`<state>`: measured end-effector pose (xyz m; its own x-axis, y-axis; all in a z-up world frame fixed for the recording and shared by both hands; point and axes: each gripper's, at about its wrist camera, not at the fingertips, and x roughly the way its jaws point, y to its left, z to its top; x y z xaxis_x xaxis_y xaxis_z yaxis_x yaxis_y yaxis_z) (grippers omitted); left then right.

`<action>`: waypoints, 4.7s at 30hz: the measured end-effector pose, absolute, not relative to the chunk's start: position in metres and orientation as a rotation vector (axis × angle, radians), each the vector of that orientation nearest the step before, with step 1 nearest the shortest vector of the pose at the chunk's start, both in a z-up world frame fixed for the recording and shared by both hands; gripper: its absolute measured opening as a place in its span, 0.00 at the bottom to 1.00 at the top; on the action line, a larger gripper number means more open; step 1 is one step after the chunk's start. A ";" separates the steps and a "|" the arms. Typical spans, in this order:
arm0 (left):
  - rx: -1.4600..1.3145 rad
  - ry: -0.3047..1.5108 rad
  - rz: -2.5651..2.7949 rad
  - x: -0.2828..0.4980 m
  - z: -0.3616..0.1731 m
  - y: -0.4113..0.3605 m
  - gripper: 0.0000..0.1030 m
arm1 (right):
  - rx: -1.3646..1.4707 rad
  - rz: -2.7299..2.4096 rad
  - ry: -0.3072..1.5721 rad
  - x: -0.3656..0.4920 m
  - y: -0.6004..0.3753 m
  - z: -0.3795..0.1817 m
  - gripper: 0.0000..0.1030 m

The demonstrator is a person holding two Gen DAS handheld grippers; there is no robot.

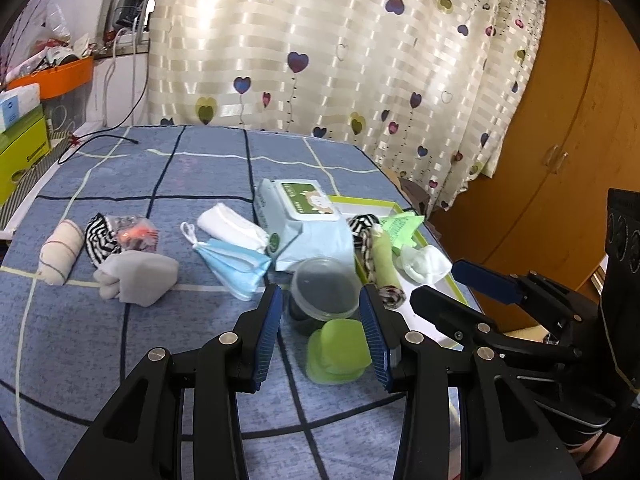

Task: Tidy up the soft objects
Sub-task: 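Withdraw both grippers from the tray back toward the remaining items, then grasp the plastic bag with the left gripper while the right gripper grasps the blue mask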

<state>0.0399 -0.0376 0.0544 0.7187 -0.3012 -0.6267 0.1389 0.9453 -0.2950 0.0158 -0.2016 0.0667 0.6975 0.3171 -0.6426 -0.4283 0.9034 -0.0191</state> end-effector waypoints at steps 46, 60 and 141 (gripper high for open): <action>-0.337 0.766 -0.098 0.050 0.016 0.058 0.40 | -0.308 0.605 0.764 0.059 -0.105 0.036 0.50; -0.399 0.801 -0.012 0.062 -0.004 0.099 0.40 | -0.475 0.635 0.878 0.107 -0.068 0.016 0.50; -0.219 0.875 -0.080 0.184 -0.009 0.093 0.30 | -0.346 0.686 0.847 0.137 -0.093 0.030 0.20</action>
